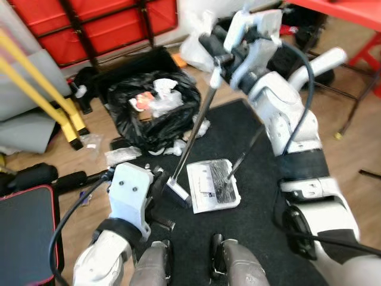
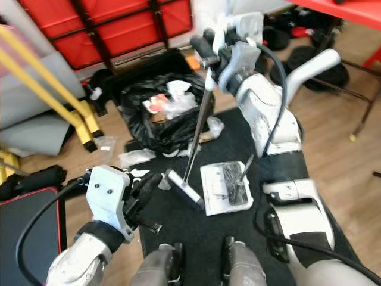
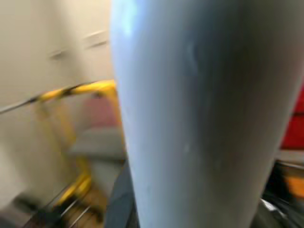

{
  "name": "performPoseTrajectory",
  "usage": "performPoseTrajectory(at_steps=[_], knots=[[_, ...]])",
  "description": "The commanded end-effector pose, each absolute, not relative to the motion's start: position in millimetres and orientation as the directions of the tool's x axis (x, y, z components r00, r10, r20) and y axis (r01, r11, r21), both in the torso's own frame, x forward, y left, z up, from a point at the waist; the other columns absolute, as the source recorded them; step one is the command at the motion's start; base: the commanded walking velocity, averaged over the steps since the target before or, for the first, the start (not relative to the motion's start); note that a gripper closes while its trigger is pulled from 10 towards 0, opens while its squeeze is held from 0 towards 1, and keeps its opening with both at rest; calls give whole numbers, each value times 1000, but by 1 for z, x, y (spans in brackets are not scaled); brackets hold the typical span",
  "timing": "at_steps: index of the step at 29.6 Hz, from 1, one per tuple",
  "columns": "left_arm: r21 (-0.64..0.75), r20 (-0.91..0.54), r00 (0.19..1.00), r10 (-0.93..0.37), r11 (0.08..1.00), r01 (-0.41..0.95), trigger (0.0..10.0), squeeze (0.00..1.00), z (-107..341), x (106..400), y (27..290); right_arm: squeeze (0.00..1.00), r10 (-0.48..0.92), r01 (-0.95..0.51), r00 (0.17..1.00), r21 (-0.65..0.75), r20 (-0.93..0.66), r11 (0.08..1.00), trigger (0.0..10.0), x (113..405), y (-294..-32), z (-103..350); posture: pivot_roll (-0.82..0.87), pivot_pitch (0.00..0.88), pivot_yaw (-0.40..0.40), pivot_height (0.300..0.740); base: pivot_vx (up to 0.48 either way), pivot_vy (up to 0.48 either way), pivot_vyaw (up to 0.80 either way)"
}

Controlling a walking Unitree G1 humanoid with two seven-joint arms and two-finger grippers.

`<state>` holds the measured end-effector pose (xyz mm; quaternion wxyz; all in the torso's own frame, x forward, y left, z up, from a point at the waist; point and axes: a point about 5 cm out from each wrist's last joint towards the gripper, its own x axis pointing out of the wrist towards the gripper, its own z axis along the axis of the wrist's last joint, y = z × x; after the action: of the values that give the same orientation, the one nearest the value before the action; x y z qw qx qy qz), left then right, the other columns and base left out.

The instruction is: Sweep floor

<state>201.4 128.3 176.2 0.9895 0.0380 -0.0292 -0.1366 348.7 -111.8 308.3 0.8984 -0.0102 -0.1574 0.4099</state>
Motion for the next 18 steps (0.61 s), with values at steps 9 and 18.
performPoseTrajectory(at_steps=[9, 18], knots=[[76, 69, 994, -86, 994, 81, 10000, 0, 172, 221, 154, 0, 894, -859, 446, -257, 51, 443, 10000, 316, -95, 264, -130, 56, -13, 740, 0, 0, 799], [69, 82, 995, -49, 997, 44, 10000, 0, 172, 227, 162, 0, 919, -891, 392, -229, 49, 392, 10000, 299, -87, 248, -133, 0, -11, 740, 32, 0, 797]])
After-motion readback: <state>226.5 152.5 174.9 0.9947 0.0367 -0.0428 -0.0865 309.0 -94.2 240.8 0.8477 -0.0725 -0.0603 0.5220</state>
